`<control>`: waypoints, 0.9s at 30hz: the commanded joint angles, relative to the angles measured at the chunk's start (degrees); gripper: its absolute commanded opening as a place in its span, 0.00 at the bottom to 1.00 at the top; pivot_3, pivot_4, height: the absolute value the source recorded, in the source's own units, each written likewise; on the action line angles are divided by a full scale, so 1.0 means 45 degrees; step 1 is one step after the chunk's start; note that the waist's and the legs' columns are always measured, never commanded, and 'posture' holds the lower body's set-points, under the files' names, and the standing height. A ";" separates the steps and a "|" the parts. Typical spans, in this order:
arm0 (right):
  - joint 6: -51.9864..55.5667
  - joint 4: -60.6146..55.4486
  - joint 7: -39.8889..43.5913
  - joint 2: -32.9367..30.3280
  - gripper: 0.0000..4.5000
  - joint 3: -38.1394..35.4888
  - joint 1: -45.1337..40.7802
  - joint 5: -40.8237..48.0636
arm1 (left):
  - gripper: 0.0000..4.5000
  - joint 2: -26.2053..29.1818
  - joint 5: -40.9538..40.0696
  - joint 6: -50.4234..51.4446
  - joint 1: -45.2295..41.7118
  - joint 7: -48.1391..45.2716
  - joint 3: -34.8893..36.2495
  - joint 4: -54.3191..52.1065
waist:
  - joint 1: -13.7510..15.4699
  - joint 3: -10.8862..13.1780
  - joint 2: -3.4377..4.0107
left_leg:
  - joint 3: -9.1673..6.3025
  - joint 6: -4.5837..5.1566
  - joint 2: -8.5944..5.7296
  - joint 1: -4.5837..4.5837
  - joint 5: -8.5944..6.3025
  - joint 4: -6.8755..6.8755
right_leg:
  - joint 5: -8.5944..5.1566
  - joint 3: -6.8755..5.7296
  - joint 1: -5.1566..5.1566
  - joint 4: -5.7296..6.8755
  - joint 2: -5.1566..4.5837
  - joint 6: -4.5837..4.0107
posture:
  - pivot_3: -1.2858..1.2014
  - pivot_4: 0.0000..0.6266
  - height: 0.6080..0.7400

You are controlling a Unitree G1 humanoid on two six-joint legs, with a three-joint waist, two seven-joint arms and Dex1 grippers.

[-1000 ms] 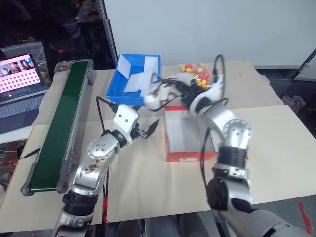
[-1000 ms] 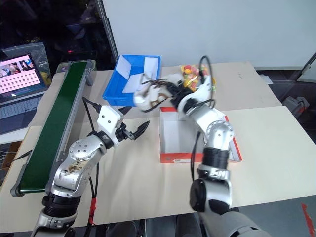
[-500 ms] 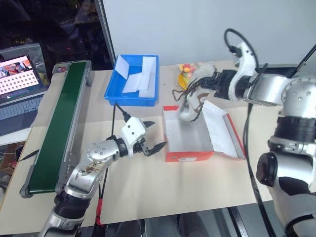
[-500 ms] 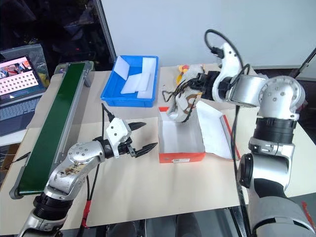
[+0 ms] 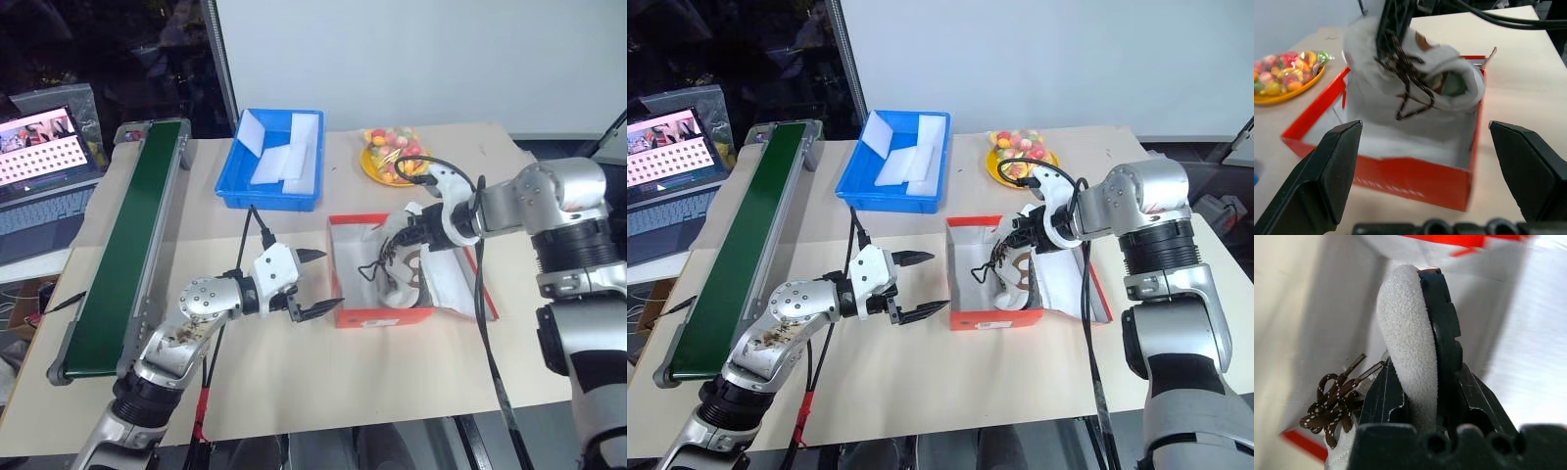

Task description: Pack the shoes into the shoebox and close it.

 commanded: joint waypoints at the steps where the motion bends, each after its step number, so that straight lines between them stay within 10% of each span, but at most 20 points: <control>1: -0.0912 0.0504 0.1429 -0.0018 0.20 0.0565 -0.0589 -0.1008 | 0.99 0.0168 -0.0079 -0.0155 0.0092 -0.0254 -0.0030 -0.0514 | 0.0006 0.0000 0.0000 | -0.0002 0.0001 0.0000 0.0000 -0.0001 0.0000 | 0.0000 0.0000 -0.0001 0.0001 0.0000 0.0000 | 0.52 0.24 1.00; 10: -0.2782 0.1757 0.3901 0.0625 0.20 0.2074 -0.0209 -0.3240 | 0.99 0.0068 -0.0005 -0.0076 0.0089 -0.0020 0.0048 -0.0572 | 0.0040 0.0000 0.0000 | -0.0010 -0.0001 -0.0004 0.0001 0.0000 0.0003 | 0.0000 -0.0002 0.0000 0.0002 -0.0001 0.0001 | 0.52 0.24 1.00; 19: -0.2905 0.1817 0.4247 0.1279 0.94 0.1307 -0.0716 -0.4114 | 1.00 0.0028 -0.0072 0.0008 0.0252 0.0154 0.0082 -0.0659 | 0.0052 0.0000 0.0000 | -0.0016 -0.0003 -0.0005 0.0005 0.0001 0.0003 | 0.0000 -0.0002 -0.0001 0.0009 -0.0001 0.0000 | 0.52 0.24 1.00; 27: -0.1021 -0.0016 0.3129 0.2365 0.94 -0.1279 -0.2811 -0.3550 | 1.00 -0.0073 0.0071 -0.0207 -0.0025 0.0325 0.0225 -0.0141 | 0.0012 0.0003 0.0007 | -0.0022 -0.0008 -0.0002 0.0004 0.0003 0.0002 | 0.0000 0.0009 -0.0030 0.0029 0.0006 -0.0001 | 0.52 0.24 1.00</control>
